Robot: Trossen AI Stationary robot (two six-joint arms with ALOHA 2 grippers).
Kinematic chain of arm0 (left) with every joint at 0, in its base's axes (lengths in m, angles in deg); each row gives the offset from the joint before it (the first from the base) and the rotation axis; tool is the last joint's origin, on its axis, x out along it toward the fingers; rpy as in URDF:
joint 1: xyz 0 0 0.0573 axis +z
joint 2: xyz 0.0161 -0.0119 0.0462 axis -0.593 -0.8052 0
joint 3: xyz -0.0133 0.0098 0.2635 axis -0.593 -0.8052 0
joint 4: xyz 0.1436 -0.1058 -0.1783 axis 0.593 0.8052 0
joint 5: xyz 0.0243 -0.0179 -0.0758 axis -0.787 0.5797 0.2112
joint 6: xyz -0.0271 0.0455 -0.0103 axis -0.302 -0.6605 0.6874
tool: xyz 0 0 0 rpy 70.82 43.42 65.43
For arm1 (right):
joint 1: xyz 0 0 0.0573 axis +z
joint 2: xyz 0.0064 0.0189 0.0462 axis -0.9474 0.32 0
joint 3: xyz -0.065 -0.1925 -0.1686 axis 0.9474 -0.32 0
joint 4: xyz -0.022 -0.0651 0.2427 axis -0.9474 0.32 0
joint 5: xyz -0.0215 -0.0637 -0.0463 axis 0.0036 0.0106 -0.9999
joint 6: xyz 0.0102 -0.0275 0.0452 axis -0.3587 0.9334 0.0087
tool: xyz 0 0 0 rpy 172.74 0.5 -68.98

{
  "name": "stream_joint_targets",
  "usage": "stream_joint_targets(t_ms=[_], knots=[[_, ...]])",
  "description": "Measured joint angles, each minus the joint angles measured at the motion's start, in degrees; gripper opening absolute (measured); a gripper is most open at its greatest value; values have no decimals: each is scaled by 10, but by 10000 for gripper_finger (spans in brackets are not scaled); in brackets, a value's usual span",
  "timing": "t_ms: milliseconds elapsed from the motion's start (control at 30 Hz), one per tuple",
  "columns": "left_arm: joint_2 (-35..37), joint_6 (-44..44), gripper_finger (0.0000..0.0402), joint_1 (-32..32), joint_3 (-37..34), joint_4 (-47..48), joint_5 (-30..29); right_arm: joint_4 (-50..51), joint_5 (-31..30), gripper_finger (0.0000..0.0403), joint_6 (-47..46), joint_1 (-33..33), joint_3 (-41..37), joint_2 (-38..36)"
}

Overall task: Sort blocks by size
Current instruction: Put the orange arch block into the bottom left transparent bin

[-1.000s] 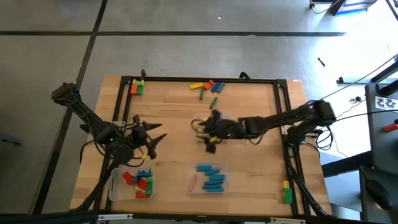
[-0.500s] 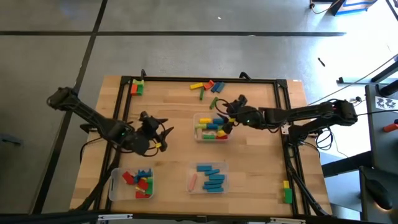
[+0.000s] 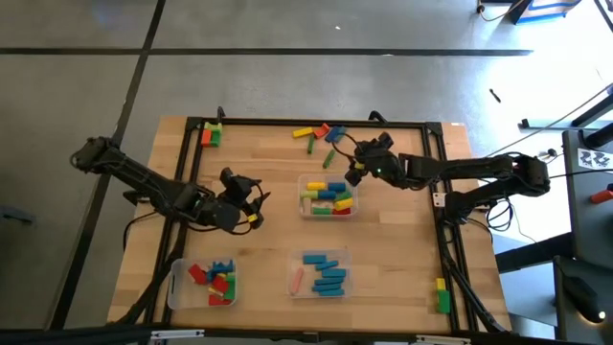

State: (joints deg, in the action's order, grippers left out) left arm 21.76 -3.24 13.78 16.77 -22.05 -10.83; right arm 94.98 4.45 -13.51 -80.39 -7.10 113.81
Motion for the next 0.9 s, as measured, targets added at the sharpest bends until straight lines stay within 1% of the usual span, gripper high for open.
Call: stream_joint_targets(t_ms=[100, 333, 500, 567, 700, 767, 900], knots=[[0, 6, 210, 9, 0, 3, 7, 0, 3, 246, 4, -14, 0, 0], [0, -12, 210, 31, 0, 1, 7, 6, 37, 246, 64, -61, 0, 0], [0, -16, 210, 52, 0, 2, 7, -10, 75, 246, 88, -136, 1, 1], [0, -16, 210, 59, 0, 2, 7, -32, 112, 246, 76, -173, 1, 10], [0, -15, 210, 71, 0, 2, 7, -96, 229, 246, 43, -241, 1, 55], [0, -14, 210, 73, 0, 3, 7, -125, 265, 246, 27, -264, 10, 90], [0, -17, 210, 74, 0, 4, 10, -132, 314, 246, -1, -287, 63, 175]])
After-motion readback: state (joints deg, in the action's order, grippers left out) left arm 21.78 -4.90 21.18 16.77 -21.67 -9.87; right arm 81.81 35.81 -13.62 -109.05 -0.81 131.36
